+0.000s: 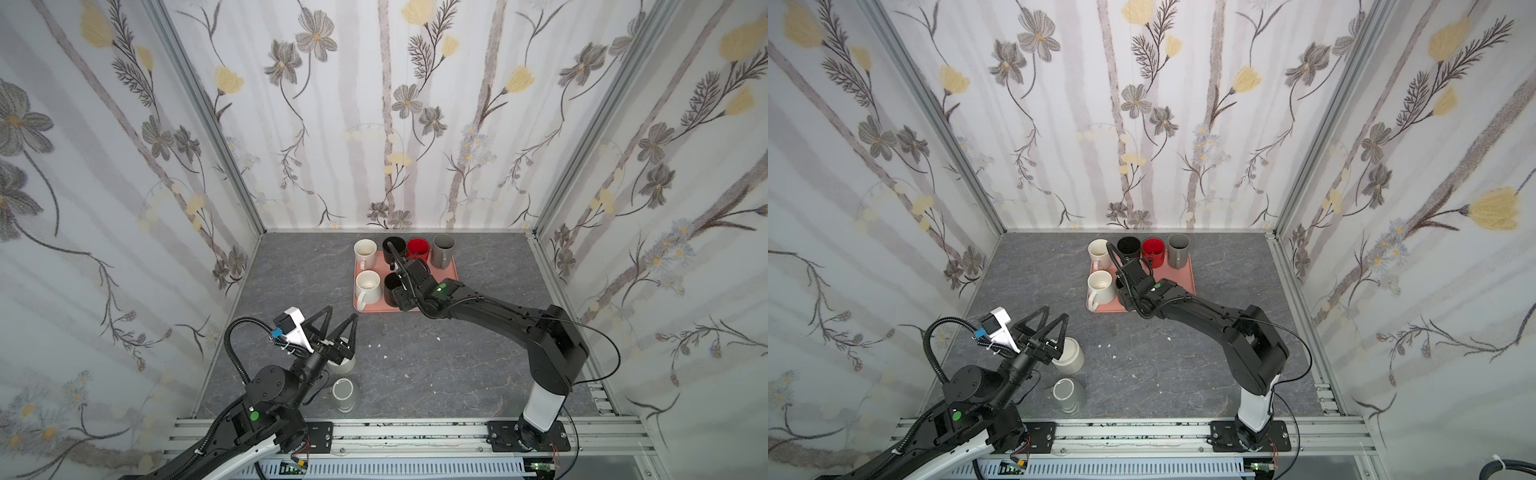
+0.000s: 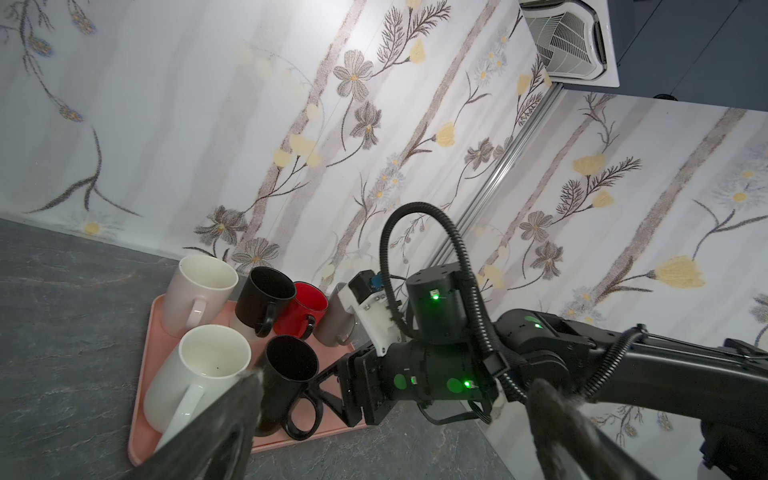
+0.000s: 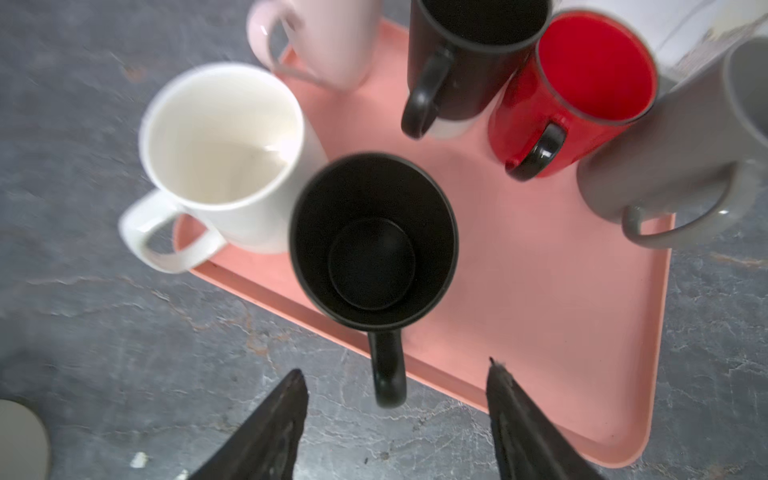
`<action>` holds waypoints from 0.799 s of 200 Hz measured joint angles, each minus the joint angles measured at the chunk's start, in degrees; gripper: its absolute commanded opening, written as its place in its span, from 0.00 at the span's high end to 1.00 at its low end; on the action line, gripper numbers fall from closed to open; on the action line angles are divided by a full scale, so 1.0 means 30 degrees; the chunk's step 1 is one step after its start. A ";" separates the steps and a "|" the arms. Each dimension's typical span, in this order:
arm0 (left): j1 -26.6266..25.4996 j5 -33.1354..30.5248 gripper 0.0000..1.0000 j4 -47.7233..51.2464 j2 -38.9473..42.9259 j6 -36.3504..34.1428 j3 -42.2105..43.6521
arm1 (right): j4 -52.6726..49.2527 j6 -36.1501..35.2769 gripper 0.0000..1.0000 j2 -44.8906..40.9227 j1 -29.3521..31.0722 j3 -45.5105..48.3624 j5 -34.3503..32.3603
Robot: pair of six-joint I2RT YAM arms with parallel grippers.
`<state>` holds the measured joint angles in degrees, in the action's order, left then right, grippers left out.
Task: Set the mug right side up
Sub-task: 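Open the right gripper and raise it off the black mug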
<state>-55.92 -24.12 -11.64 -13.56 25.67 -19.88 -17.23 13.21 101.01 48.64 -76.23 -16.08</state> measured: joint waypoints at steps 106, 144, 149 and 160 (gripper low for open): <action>0.0000 -0.0750 0.00 0.1931 0.0896 0.1428 -0.0146 | 0.9136 0.0430 0.02 -0.6768 0.5595 0.8153 0.1362; 0.0000 -0.1268 0.00 0.2550 0.1457 0.2004 -0.0153 | 1.0338 0.0423 0.00 -0.5187 0.6513 0.7635 0.2514; 0.0000 -0.1290 0.00 0.2572 0.1501 0.2055 -0.0153 | 1.0360 0.0423 0.00 -0.4881 0.6586 0.7439 0.2681; 0.0000 -0.1370 0.00 0.2601 0.1559 0.2098 -0.0153 | 1.0331 0.0386 0.00 -0.4095 0.6739 0.6819 0.2849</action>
<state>-55.92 -28.23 -3.84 -8.88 31.97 -20.34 13.76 14.37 88.73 68.86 -55.77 -7.53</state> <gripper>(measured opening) 0.994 0.999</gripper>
